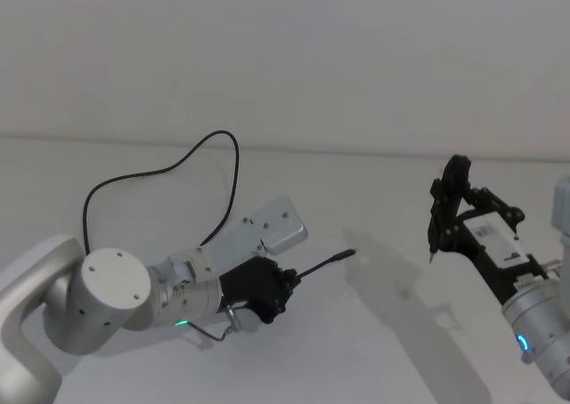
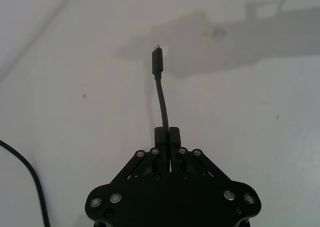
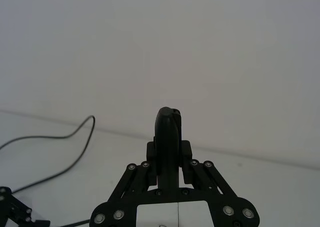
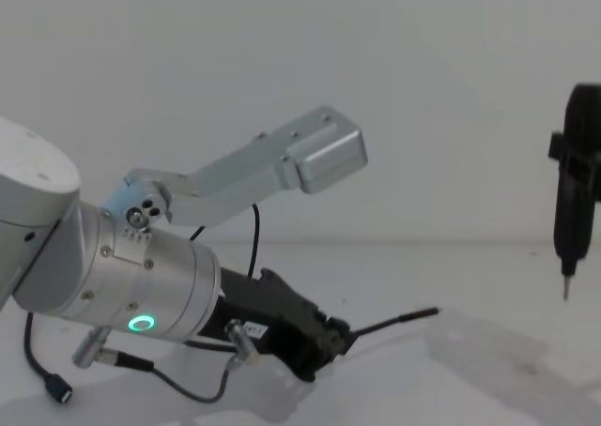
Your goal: Pick up the data cable with the one hand.
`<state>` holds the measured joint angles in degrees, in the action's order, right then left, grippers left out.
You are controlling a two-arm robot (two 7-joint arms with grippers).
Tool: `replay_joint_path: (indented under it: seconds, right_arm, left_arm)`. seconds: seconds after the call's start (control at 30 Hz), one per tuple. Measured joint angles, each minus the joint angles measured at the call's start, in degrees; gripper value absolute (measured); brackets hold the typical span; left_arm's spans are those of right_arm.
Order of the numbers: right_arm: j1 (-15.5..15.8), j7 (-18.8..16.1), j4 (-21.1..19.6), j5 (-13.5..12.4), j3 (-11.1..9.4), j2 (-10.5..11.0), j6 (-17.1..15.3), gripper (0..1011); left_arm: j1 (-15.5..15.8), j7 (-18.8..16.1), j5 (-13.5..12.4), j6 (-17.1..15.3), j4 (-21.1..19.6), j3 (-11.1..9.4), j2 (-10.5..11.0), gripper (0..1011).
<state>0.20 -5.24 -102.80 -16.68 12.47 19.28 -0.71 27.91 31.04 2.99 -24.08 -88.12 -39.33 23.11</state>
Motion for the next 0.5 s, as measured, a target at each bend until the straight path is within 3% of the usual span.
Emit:
replay_joint_path:
  seconds: [0.5]
  right_arm:
    - [-2.21, -3.11, -1.95, -1.91, -0.5, -0.77, 1.05, 268]
  left_arm:
    - [-2.63, -0.3, 2.32, 7.72, -3.72, 3.16, 0.52, 47]
